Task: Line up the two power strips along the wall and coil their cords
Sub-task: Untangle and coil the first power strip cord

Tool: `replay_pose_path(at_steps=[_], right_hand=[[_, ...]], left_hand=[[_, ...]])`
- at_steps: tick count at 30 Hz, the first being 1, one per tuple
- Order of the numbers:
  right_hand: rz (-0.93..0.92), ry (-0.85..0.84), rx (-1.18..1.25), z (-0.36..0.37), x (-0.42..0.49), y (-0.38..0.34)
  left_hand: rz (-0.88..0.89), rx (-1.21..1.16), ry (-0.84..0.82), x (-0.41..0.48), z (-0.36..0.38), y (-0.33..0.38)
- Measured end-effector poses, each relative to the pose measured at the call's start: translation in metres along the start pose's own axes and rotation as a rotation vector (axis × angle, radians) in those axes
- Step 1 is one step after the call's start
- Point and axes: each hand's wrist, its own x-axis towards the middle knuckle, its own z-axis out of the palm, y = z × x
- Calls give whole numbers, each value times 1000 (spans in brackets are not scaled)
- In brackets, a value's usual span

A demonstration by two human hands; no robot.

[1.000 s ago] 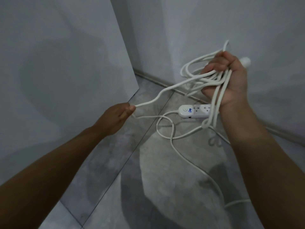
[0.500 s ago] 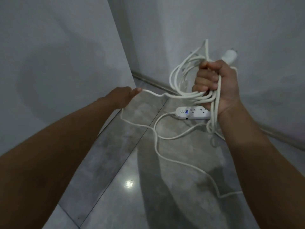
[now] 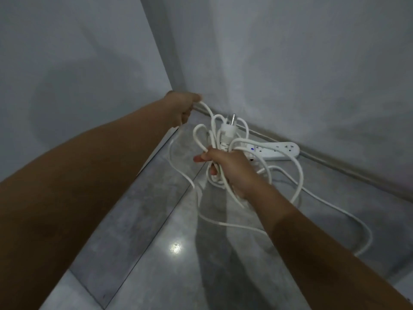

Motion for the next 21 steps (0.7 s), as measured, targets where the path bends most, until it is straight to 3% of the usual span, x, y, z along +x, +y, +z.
replay_pose_path(at_steps=[4, 10, 15, 21], right_hand=[[24, 67, 114, 9, 7, 4], [51, -147, 399, 9, 13, -2], [31, -316, 428, 9, 11, -9], [-11, -264, 438, 17, 17, -19]], left_hand=[[-180, -318, -108, -4, 8, 14], [-171, -673, 69, -14, 7, 22], [-96, -752, 191, -18, 16, 7], [-64, -670, 220, -17, 15, 0]])
